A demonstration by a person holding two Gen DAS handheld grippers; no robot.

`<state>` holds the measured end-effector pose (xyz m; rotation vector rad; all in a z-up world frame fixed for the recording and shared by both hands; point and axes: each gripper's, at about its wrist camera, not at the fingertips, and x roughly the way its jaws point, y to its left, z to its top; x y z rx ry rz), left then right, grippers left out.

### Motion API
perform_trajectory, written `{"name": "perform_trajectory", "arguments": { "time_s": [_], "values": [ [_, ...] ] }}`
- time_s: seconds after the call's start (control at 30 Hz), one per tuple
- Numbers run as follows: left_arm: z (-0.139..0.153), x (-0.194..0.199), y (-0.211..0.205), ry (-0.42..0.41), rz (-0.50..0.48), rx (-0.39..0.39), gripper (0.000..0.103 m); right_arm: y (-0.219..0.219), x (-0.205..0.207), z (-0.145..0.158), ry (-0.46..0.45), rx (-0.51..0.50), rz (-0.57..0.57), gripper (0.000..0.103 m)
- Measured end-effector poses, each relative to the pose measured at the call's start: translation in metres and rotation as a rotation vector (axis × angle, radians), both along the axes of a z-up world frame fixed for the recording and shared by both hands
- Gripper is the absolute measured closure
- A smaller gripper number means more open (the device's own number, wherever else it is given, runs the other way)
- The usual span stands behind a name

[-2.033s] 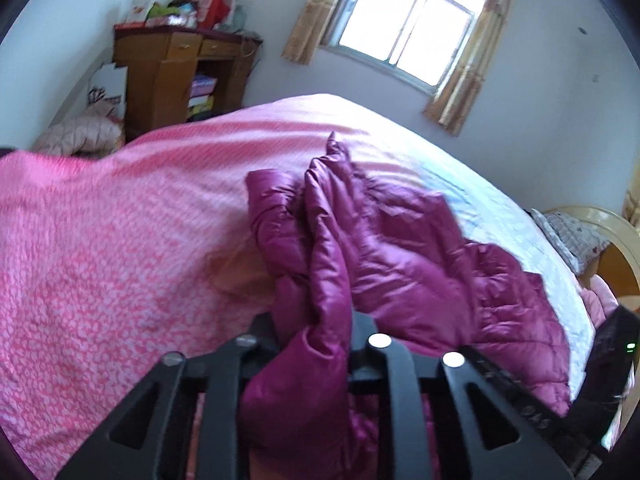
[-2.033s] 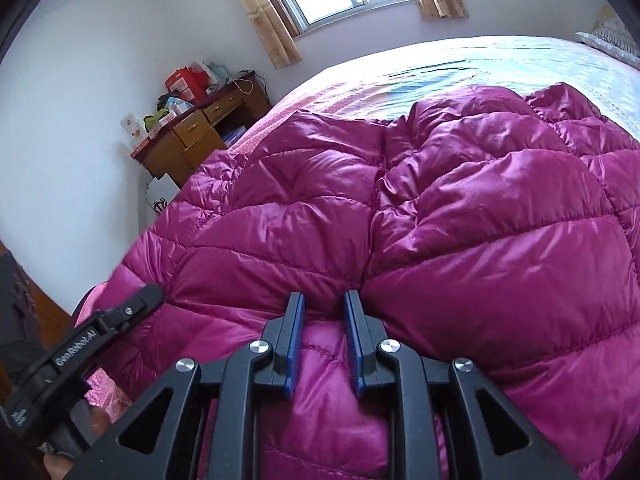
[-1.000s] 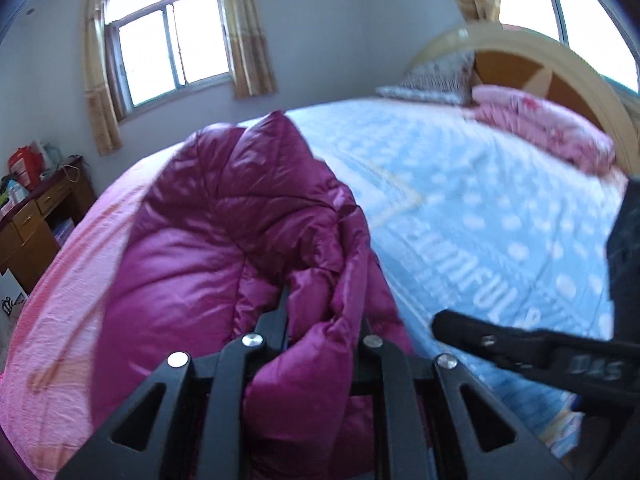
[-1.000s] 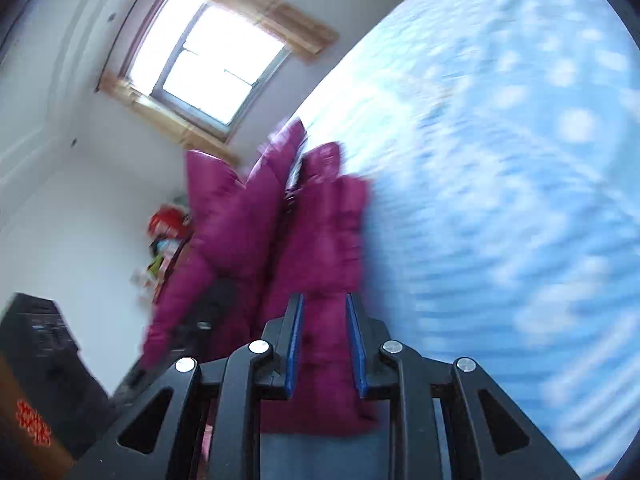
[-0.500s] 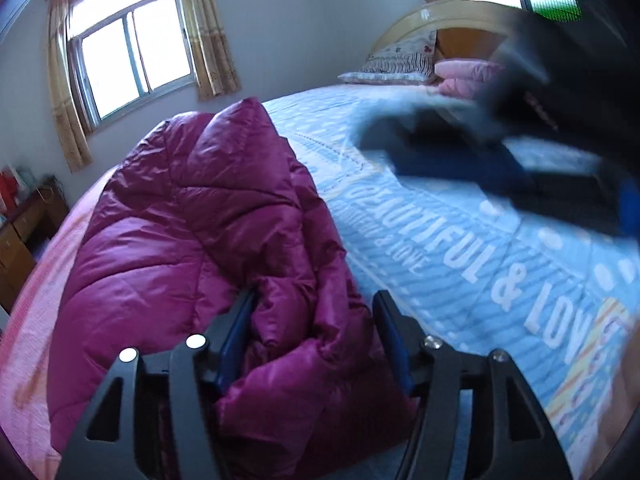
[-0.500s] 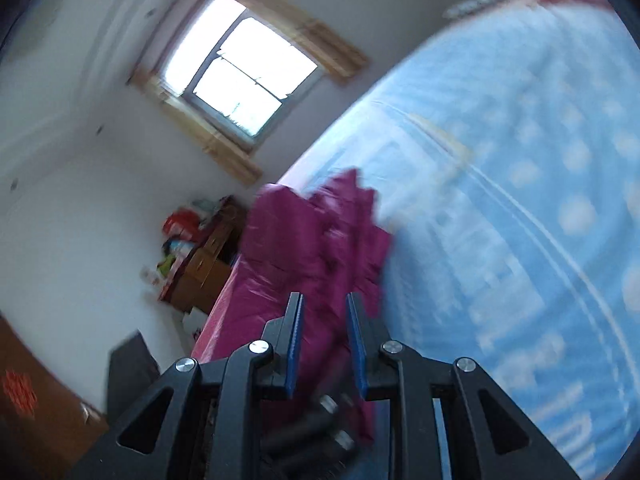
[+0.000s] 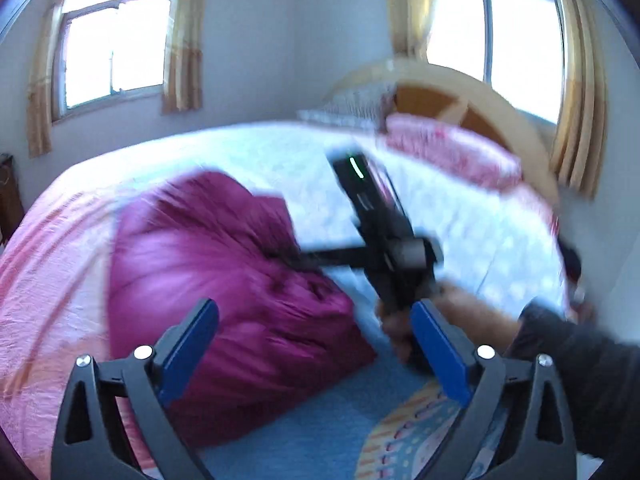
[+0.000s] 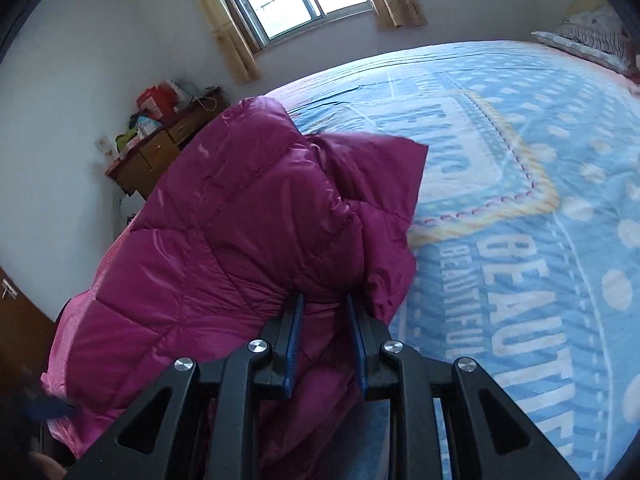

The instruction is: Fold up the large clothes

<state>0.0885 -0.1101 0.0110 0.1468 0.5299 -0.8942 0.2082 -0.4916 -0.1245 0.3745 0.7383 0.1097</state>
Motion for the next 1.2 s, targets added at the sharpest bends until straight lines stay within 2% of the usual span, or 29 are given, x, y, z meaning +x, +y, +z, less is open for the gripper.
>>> {"name": "perform_trajectory", "arguments": {
  "time_s": [0.03,0.13,0.2,0.27,0.37,0.47,0.5,0.53,0.57,0.63,0.7,0.83,0.87,0.97,1.07,1.13,1.2],
  "values": [
    [0.009,0.008,0.010,-0.009,0.029,-0.025,0.004,-0.003,0.002,0.000,0.001,0.021,0.000,0.080],
    [0.031,0.047,0.037,-0.062,0.230,-0.086,0.002,-0.009,0.006,-0.004,-0.004,0.069,0.005,0.080],
    [0.035,0.086,0.041,-0.037,0.368,-0.091,0.002,-0.012,0.008,-0.006,-0.008,0.090,0.006,0.080],
    [0.029,0.120,0.032,0.019,0.428,-0.078,0.003,-0.013,0.007,-0.008,-0.013,0.097,0.006,0.080],
    [0.007,0.142,0.007,0.070,0.434,-0.014,0.010,-0.012,0.004,-0.010,-0.018,0.101,0.007,0.080],
    [-0.021,0.136,-0.017,0.128,0.379,0.055,0.010,-0.015,-0.001,-0.012,-0.020,0.126,0.009,0.080],
    [-0.034,0.130,-0.027,0.121,0.369,0.108,0.010,-0.018,-0.002,-0.014,-0.021,0.142,0.010,0.080],
    [-0.044,0.124,-0.036,0.080,0.381,0.171,0.008,-0.019,-0.001,-0.015,-0.021,0.158,0.011,0.080],
    [-0.052,0.116,-0.044,0.002,0.397,0.221,0.007,-0.022,-0.001,-0.017,-0.022,0.173,0.011,0.080],
    [-0.053,0.104,-0.051,-0.079,0.408,0.253,0.006,-0.022,-0.004,-0.016,-0.021,0.199,0.009,0.080],
    [-0.055,0.102,-0.052,-0.086,0.417,0.260,0.006,-0.023,-0.004,-0.019,-0.021,0.214,0.004,0.080],
    [-0.058,0.108,-0.051,-0.035,0.395,0.279,0.005,-0.024,-0.010,-0.016,-0.034,0.210,-0.032,0.080],
    [-0.061,0.112,-0.055,-0.028,0.393,0.286,0.005,-0.024,-0.012,-0.012,-0.038,0.189,-0.045,0.080],
    [-0.065,0.117,-0.054,-0.032,0.396,0.296,0.005,-0.016,-0.028,0.012,-0.096,0.036,-0.093,0.080],
    [-0.067,0.116,-0.056,-0.022,0.394,0.303,0.005,0.006,-0.028,0.045,-0.173,-0.025,-0.013,0.080],
    [-0.069,0.118,-0.059,-0.012,0.392,0.307,0.005,0.021,-0.005,0.056,-0.140,-0.081,0.029,0.080],
    [-0.069,0.118,-0.058,-0.004,0.388,0.300,0.005,0.022,0.018,0.050,-0.092,-0.071,0.035,0.080]
  ]
}}
